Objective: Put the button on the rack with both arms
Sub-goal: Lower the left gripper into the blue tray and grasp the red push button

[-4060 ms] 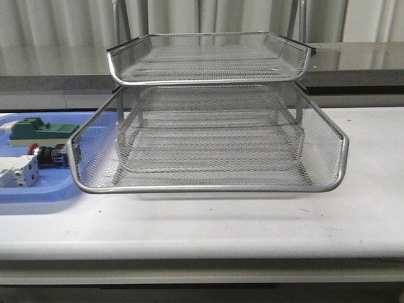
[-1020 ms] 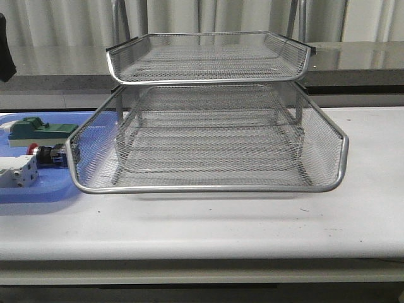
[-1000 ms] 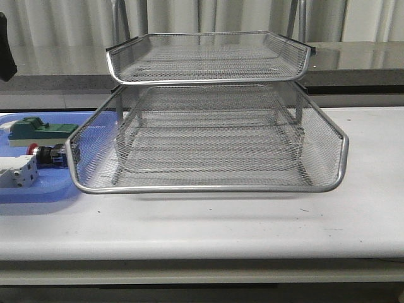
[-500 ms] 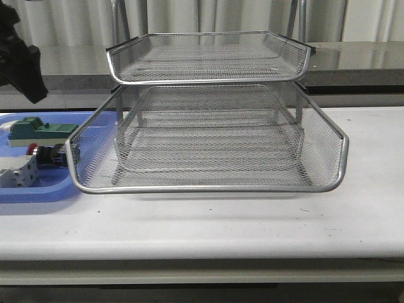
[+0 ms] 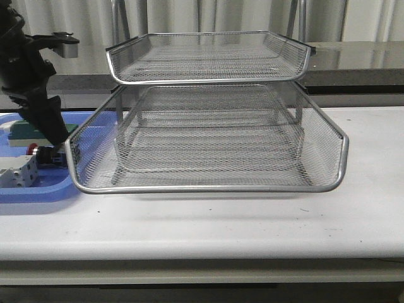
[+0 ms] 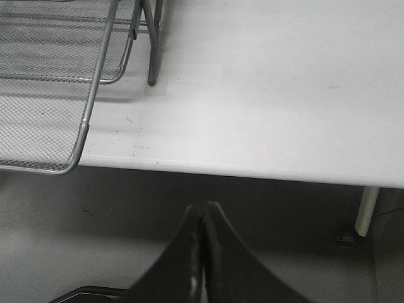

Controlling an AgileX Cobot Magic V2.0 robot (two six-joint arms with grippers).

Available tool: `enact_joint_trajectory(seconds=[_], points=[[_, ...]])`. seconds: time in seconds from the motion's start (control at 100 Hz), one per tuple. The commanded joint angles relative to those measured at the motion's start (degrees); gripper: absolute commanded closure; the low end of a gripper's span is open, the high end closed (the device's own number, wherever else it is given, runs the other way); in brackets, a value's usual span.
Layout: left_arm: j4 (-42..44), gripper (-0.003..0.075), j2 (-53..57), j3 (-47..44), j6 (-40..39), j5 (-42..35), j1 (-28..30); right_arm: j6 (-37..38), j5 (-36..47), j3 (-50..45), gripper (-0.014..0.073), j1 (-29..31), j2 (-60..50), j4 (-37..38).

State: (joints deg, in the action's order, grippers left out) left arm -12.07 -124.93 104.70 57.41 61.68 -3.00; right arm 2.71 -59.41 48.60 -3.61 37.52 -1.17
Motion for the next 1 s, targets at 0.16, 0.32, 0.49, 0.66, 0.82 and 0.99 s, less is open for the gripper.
enact_joint_trajectory(seconds=[0.16, 0.32, 0.49, 0.66, 0.82, 0.99], points=[[-1.77, 0.0080, 1.05, 1.95, 3.77, -1.63, -0.03, -0.16, 2.90, 1.94, 0.0664, 0.08, 0.01, 0.38], [-1.77, 0.0080, -0.26, 1.95, 4.05, -3.39, -0.03, -0.16, 2.90, 1.94, 0.0664, 0.08, 0.01, 0.38], [-1.82, 0.0080, -2.41, 1.95, 4.05, -3.54, -0.03, -0.16, 2.90, 1.94, 0.0664, 0.08, 0.01, 0.38], [-1.91, 0.0080, -3.09, 1.95, 4.05, -3.54, -0.03, -0.16, 2.90, 1.94, 0.0664, 0.08, 0.01, 0.38], [-1.96, 0.0153, -3.09, 2.05, 4.05, -3.54, -0.03, -0.16, 2.90, 1.94, 0.0664, 0.08, 0.01, 0.38], [-1.96, 0.0430, -3.09, 3.72, 4.05, -3.56, -0.03, -0.16, 2.90, 1.94, 0.0664, 0.08, 0.01, 0.38]])
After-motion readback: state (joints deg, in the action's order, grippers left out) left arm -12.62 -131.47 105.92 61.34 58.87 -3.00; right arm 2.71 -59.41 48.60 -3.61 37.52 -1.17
